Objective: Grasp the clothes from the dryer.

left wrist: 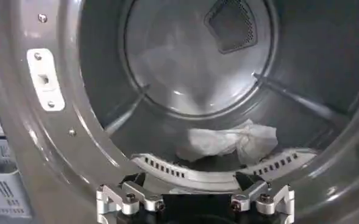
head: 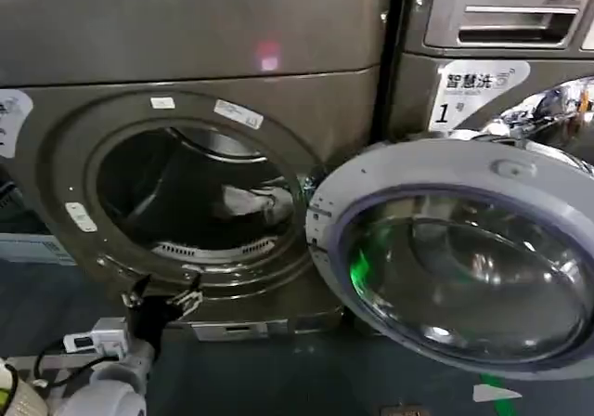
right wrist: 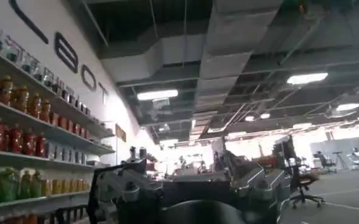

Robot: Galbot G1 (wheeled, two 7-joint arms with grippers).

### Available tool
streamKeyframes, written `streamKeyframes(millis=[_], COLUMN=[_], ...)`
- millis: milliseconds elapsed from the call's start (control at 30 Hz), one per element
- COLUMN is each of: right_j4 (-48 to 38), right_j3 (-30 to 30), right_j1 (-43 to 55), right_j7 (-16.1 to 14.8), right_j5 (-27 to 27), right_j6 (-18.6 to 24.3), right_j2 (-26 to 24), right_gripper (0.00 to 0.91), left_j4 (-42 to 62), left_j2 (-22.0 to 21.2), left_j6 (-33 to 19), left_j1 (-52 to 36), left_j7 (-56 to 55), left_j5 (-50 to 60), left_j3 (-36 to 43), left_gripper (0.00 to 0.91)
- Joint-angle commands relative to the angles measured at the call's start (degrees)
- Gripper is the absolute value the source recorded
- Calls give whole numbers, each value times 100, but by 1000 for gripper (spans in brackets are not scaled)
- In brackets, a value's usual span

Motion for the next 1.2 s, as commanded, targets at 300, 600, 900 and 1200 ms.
streamKeyframes(millis=[300,600,900,1200], right_j4=[-77,-113,-132,-136], right_j3=[34,95,129,140], right_j1=[-74,-140,-164,-192], right_j7=[-1,-5,-2,-2], right_j5=[14,27,43,21], right_j6=[-1,-1,5,88], right_j2=[-47,-78,-60,-47], right_gripper=[907,907,907,907], left_j4=[57,68,93,189], left_j2=[53,57,57,17], left_j6=[281,281,281,281], left_j1=[-23,-37,-66,-158], left_j7=[-20,-19,-45,-115], left_j5=[45,32,40,52], left_j3=[39,49,88,143], left_gripper=[907,907,907,907])
